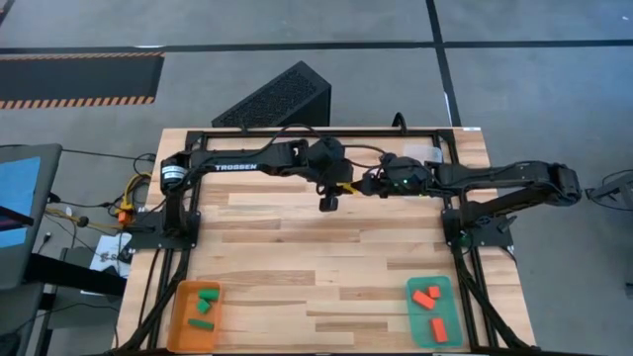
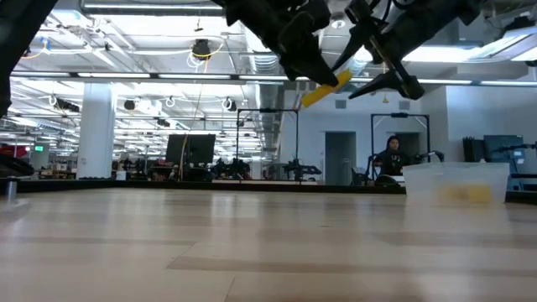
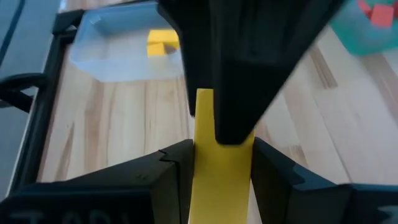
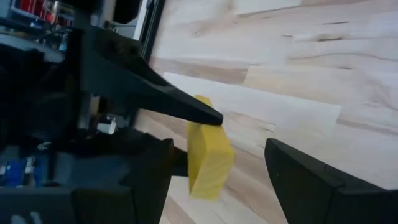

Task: Sort & place blocks by color
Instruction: Put the yellow block into the transparent bin

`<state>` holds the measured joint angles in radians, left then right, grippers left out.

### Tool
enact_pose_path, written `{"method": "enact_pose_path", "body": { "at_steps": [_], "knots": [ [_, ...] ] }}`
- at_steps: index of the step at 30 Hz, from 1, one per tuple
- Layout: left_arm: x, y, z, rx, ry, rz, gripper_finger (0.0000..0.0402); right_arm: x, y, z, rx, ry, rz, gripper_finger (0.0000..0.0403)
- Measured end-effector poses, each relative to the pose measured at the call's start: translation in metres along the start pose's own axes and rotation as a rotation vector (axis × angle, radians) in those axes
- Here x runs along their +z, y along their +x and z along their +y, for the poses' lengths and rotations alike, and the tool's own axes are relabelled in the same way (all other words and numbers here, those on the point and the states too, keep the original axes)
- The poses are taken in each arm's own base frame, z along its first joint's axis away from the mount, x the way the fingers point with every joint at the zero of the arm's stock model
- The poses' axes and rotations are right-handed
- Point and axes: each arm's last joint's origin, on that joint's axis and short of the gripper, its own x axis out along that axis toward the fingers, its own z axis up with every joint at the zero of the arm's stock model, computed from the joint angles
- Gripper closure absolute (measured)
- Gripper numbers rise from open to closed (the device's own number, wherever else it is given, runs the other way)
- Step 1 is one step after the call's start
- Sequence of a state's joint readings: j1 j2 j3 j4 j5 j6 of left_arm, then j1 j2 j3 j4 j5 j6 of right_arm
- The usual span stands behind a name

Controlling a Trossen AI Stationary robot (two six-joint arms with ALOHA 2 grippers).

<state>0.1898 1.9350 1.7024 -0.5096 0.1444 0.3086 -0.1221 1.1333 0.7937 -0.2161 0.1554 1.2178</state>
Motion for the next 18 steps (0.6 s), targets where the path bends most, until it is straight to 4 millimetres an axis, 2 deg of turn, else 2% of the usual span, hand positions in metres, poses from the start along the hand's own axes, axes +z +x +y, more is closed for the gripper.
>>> {"method": "enact_pose_path", "body": {
  "at_steps": [3,6,9,15,18],
  "knots": [
    [0.0023,-0.0002,0.0008,0.009,-0.026,-0.023,0.0303,-0.0011,0.0000,0.0004,-0.008,0.008,-0.022,0.0130],
    [0.0047,-0.0003,0.0015,0.016,-0.027,-0.047,0.0303,-0.0007,0.0000,0.0001,-0.013,0.018,-0.032,0.0149],
    [0.0052,-0.0003,0.0015,0.013,-0.030,-0.053,0.0303,-0.0004,0.0000,0.0000,-0.016,0.027,-0.042,0.0200],
    [0.0048,-0.0003,0.0013,0.005,-0.048,-0.051,0.0298,0.0016,-0.0003,0.0002,-0.014,0.009,-0.058,0.0356],
    [0.0047,-0.0003,0.0018,0.019,-0.111,-0.048,0.0278,0.0018,-0.0003,-0.0001,-0.019,-0.035,-0.059,0.0361]
  ]
}}
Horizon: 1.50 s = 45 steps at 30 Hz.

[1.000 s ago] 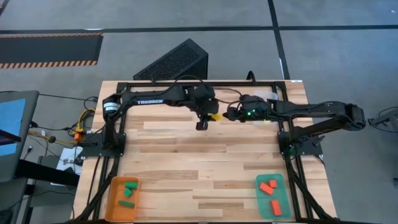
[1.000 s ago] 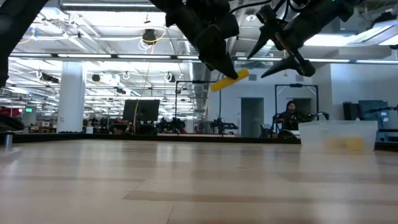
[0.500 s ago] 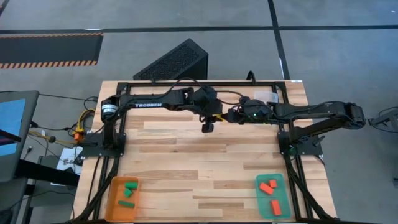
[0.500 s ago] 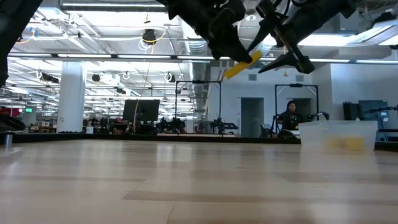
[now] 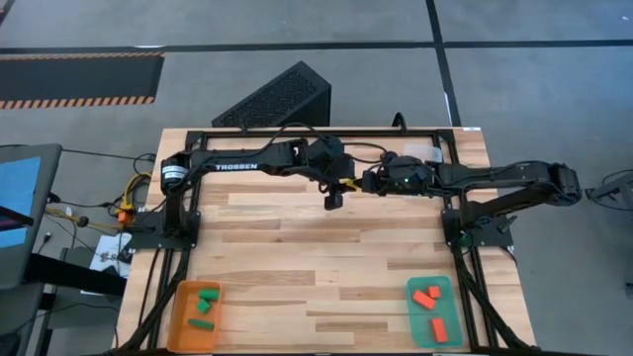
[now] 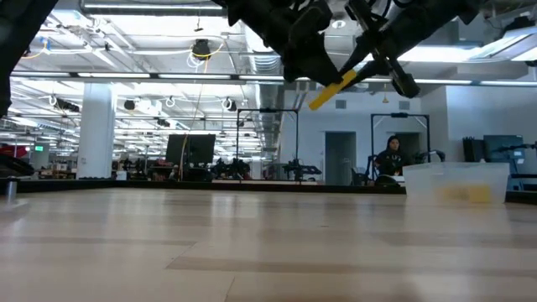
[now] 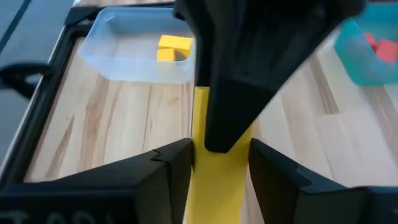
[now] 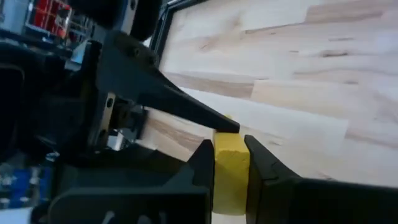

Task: Sort & place blocks by color
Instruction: Put the yellow block into the transparent bin

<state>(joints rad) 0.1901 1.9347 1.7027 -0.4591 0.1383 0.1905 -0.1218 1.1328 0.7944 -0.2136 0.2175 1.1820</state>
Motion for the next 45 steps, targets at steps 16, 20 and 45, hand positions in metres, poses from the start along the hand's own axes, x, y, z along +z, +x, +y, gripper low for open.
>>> {"method": "enact_pose_path", "body": {
  "at_steps": [16,20,45],
  "knots": [
    [0.004,-0.041,0.032,0.226,-0.128,0.005,0.0154,0.022,-0.049,-0.049,-0.520,-0.174,-0.239,0.0361],
    [0.008,-0.052,0.041,0.250,-0.194,-0.052,0.0153,0.025,-0.068,-0.062,-0.643,-0.201,-0.282,0.0361],
    [0.011,-0.078,0.039,0.392,-0.359,-0.178,0.0152,0.008,-0.062,-0.135,-0.936,-0.093,-0.137,0.0247]
  ]
}}
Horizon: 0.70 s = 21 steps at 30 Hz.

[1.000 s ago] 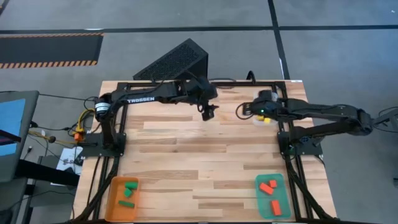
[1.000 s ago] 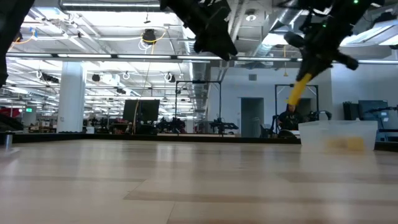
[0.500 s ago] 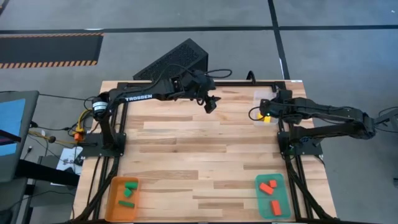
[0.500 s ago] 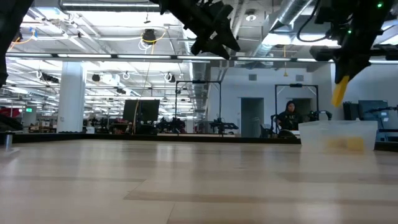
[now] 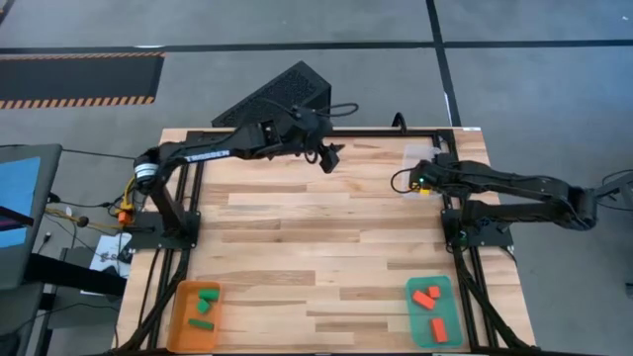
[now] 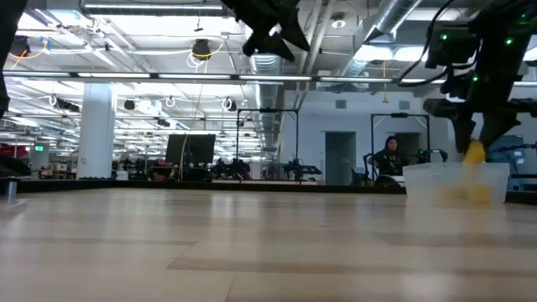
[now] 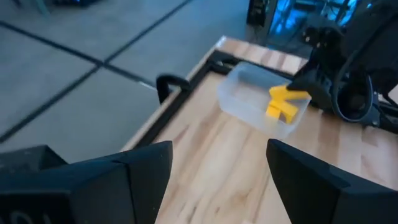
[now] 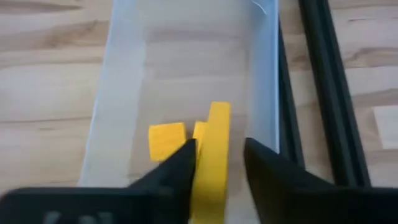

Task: Sort & place blocks by color
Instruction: Put the yellow block into the transparent bin, then return to Home Position

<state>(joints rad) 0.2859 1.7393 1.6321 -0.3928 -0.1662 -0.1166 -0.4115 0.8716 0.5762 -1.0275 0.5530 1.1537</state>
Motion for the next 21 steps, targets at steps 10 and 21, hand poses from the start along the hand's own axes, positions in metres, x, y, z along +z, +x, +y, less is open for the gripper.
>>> {"method": "enact_pose_path", "body": {
  "at_steps": [10,21],
  "knots": [
    [0.008,-0.060,0.017,0.071,0.034,-0.127,0.0152,0.015,-0.040,-0.003,0.261,0.022,-0.104,0.0131],
    [-0.108,-0.119,0.032,-0.169,-0.239,-0.389,0.0152,0.018,-0.103,0.036,1.010,-0.238,-0.274,0.0218]
  ]
}}
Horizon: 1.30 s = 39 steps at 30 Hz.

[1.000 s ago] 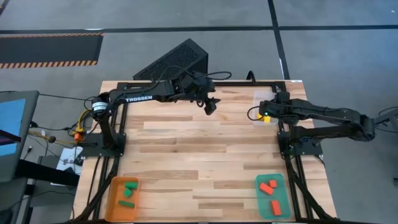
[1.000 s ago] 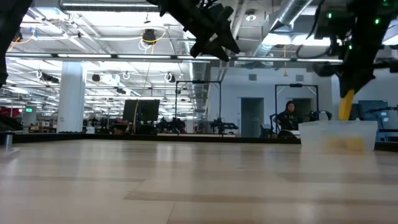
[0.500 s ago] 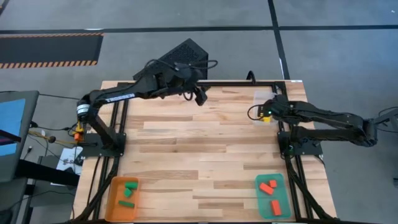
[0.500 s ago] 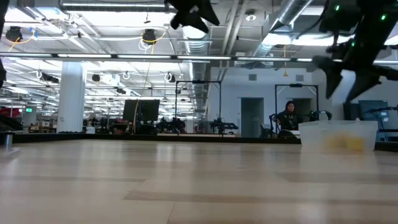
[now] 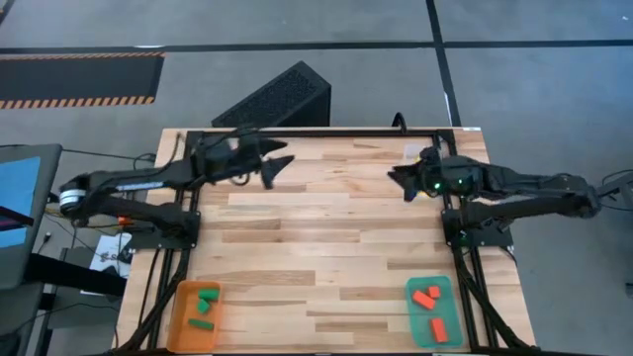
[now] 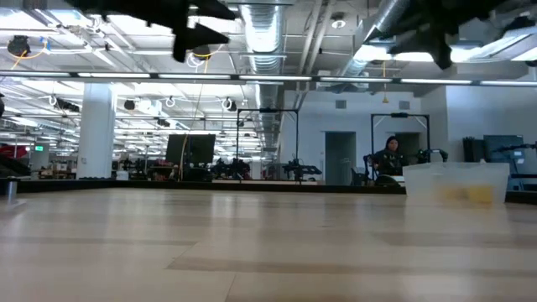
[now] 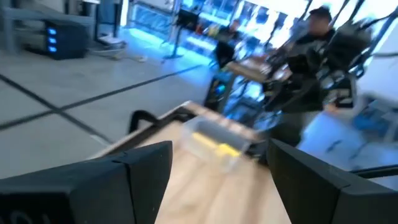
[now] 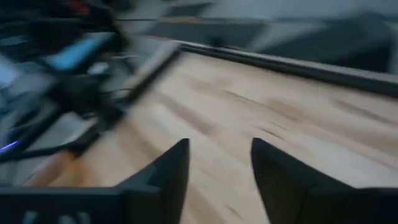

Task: Sort & place blocks by color
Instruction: Return to Home Position

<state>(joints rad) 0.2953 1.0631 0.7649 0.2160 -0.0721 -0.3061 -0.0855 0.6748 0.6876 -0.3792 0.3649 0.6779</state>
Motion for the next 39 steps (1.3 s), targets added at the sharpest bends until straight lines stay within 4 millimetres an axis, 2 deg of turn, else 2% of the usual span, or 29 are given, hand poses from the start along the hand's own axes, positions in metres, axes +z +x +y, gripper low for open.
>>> {"method": "enact_pose_path", "body": {
  "at_steps": [4,7,10,13,16,19,23,26,29,34,39],
  "knots": [
    [-0.010,-0.030,-0.002,-0.062,-0.072,-0.032,0.0152,-0.008,0.013,0.026,0.128,-0.154,0.000,0.0296],
    [-0.017,-0.041,-0.003,-0.098,-0.028,-0.011,0.0152,-0.028,0.025,0.034,0.180,-0.342,0.144,0.0353],
    [-0.018,-0.050,-0.002,-0.094,-0.006,-0.005,0.0158,-0.034,0.027,0.041,0.270,-0.472,0.172,0.0393],
    [-0.019,-0.061,-0.004,-0.109,0.029,-0.047,0.0189,-0.028,0.017,0.050,0.360,-0.568,0.067,0.0389],
    [-0.026,-0.073,-0.001,-0.063,0.088,-0.092,0.0245,-0.020,0.000,0.051,0.424,-0.658,-0.035,0.0387],
    [-0.044,-0.083,0.006,-0.067,0.115,-0.134,0.0310,-0.016,-0.016,0.042,0.440,-0.739,-0.053,0.0398],
    [-0.073,-0.091,0.015,-0.128,0.099,-0.175,0.0387,-0.012,-0.030,0.033,0.447,-0.750,-0.057,0.0395],
    [-0.089,-0.095,0.020,-0.174,0.061,-0.209,0.0392,-0.020,-0.034,0.024,0.470,-0.738,-0.085,0.0399],
    [-0.098,-0.097,0.023,-0.188,0.057,-0.217,0.0391,-0.039,-0.032,0.010,0.512,-0.674,-0.138,0.0398],
    [-0.101,-0.100,0.024,-0.196,0.106,-0.219,0.0400,-0.069,-0.028,-0.016,0.548,-0.590,-0.122,0.0400],
    [-0.100,-0.102,0.024,-0.204,0.180,-0.229,0.0401,-0.082,-0.036,-0.030,0.617,-0.531,-0.170,0.0400]
  ]
}}
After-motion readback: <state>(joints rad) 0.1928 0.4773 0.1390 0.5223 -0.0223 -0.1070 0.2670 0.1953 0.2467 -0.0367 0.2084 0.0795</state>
